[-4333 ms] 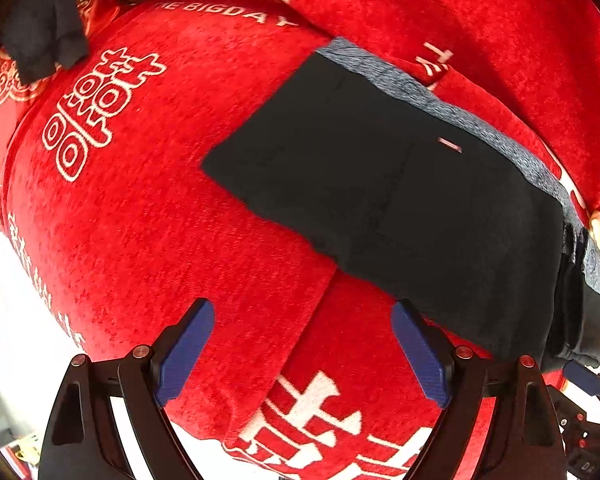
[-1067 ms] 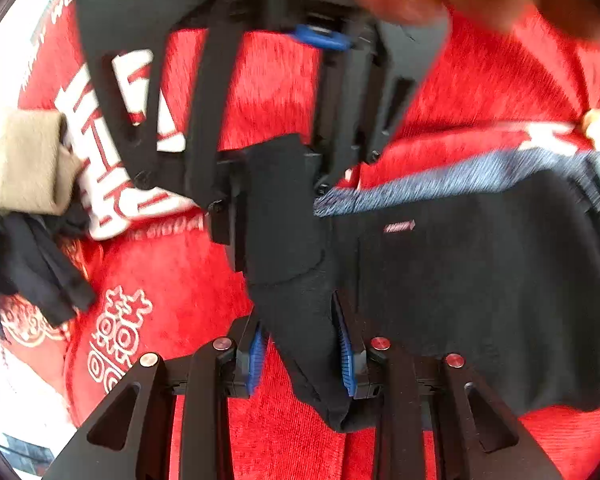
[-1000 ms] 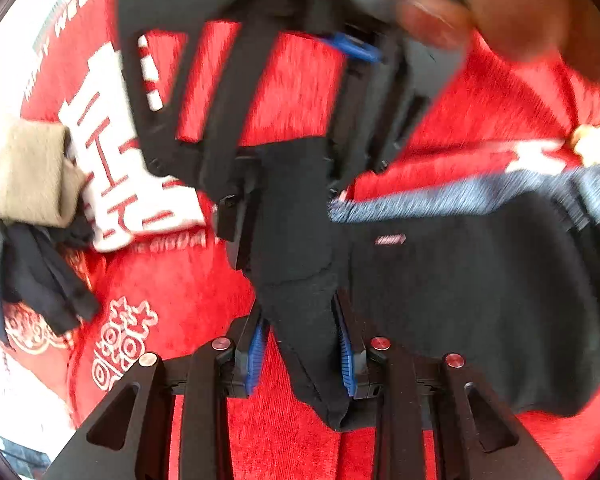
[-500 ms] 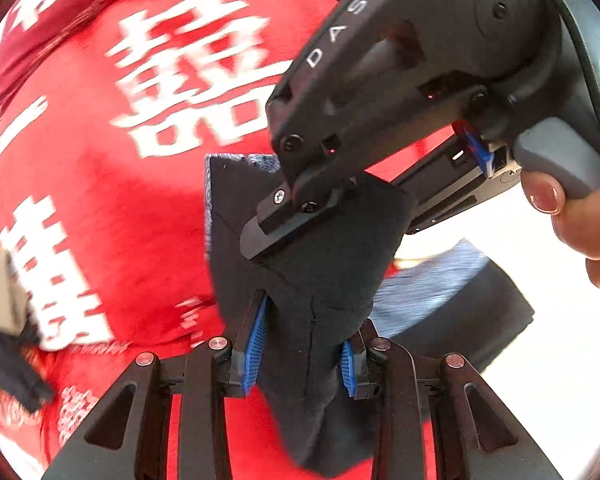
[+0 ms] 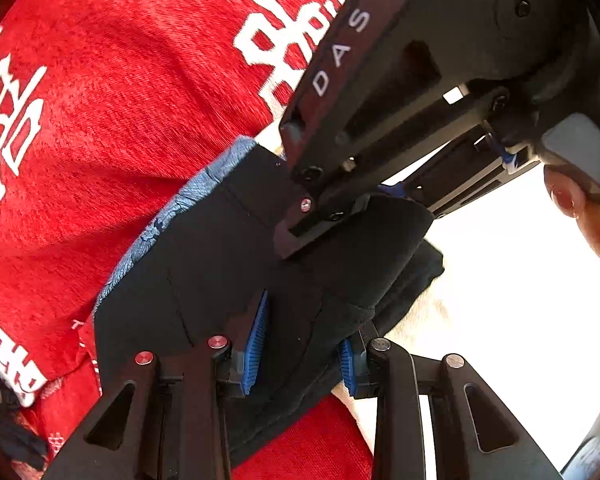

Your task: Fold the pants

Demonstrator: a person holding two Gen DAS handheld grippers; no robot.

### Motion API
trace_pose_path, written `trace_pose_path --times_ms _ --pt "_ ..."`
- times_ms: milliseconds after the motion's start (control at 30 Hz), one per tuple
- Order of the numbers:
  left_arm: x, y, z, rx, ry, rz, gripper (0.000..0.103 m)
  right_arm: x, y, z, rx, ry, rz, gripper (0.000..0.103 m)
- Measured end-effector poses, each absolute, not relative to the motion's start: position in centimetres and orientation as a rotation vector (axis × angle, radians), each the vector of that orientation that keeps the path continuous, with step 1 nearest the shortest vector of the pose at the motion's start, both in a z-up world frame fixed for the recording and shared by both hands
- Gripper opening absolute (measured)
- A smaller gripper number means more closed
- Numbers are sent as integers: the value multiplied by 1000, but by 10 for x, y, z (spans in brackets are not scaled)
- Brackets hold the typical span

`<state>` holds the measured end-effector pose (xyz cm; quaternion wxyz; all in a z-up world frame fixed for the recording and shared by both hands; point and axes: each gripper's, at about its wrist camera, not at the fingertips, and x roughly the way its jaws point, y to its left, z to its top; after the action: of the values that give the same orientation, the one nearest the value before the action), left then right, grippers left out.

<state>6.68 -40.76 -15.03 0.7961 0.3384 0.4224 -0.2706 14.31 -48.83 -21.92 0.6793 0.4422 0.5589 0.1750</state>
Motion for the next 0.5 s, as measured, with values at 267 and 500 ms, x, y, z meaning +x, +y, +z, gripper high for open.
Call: trace_pose_path --times_ms 267,500 --pt "83 -353 -111 564 1034 -565 70 133 -486 -201 811 1299 282 21" --pt "135 -287 -106 423 1152 -298 70 121 -470 -156 604 1312 95 22"
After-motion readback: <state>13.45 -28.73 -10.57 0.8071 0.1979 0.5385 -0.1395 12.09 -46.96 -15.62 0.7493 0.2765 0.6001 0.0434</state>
